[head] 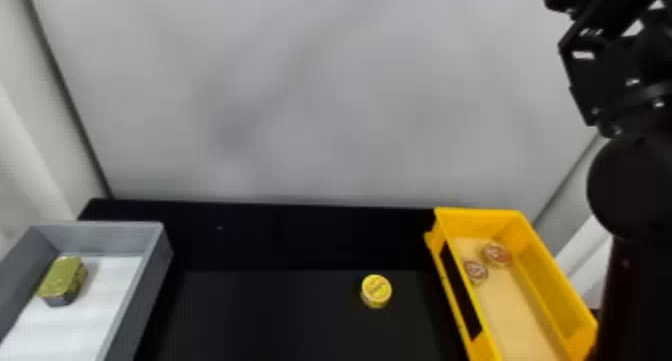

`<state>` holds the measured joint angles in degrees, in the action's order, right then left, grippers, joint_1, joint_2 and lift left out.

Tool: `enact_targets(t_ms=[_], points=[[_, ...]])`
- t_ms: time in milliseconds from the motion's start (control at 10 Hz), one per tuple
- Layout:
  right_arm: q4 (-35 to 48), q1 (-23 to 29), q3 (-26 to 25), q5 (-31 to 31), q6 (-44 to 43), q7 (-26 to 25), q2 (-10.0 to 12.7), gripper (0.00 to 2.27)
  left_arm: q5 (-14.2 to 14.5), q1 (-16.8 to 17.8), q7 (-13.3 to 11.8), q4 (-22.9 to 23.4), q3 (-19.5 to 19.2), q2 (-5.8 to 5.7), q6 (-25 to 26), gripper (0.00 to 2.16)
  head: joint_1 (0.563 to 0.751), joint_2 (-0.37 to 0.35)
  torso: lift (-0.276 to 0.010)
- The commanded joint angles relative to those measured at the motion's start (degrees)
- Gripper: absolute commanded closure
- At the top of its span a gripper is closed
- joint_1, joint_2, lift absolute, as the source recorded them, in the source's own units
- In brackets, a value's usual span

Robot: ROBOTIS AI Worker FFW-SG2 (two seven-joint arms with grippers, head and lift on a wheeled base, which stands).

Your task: Pick up the round yellow can and place it in the yellow rectangular box

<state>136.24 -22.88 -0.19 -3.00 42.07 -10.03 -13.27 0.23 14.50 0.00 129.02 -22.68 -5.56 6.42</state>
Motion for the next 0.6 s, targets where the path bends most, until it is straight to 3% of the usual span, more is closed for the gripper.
enact_targets(t_ms=[0,400,500], points=[[0.08,-0.15,0.02,0.36,-0.22,0.54,-0.08,0.05,0.03,0.00,0.00,0.00,0.00,0.02,-0.09,0.06,0.655,-0.164,-0.009],[-0.01,0.03,1.07,2.56,-0.66,1.15,0.00,0.00,0.03,0.00,0.00,0.00,0.00,0.02,-0.09,0.06,0.655,-0.164,-0.009],[0.08,-0.15,1.25,0.71,3.30,-2.80,0.44,0.00,0.03,0.00,0.00,0.00,0.00,0.02,-0.09,0.06,0.655,-0.164,-0.009]])
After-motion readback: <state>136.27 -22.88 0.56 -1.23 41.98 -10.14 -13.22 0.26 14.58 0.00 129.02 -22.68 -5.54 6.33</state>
